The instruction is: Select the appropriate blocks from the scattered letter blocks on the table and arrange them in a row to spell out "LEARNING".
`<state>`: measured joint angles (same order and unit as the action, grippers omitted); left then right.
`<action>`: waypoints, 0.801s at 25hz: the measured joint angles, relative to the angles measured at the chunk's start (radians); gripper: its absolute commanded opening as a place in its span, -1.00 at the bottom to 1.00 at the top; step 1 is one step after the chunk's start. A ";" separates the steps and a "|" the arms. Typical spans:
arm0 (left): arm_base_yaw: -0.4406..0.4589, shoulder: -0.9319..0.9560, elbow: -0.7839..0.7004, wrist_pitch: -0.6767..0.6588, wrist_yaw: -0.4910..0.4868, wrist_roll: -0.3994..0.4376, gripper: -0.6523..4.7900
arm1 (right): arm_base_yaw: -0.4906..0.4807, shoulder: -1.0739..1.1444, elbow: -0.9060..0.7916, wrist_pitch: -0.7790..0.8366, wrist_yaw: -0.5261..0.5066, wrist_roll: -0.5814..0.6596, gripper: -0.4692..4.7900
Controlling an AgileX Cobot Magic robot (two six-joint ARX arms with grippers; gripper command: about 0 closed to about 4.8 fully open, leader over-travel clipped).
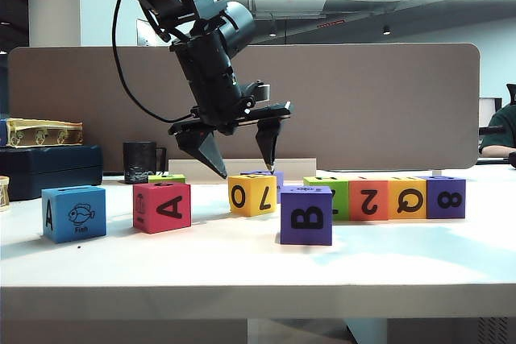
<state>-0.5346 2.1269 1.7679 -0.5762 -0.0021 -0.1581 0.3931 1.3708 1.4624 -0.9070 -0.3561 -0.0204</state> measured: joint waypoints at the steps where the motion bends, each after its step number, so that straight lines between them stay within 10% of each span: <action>1: 0.000 0.000 0.000 -0.003 0.000 0.023 0.73 | 0.000 0.000 0.000 0.000 0.000 0.000 -0.82; 20: 0.000 0.001 0.000 -0.090 0.000 0.325 0.69 | 0.000 0.000 0.000 0.000 0.000 0.000 -0.82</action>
<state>-0.5350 2.1277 1.7679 -0.6662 -0.0021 0.1673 0.3931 1.3708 1.4624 -0.9073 -0.3565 -0.0204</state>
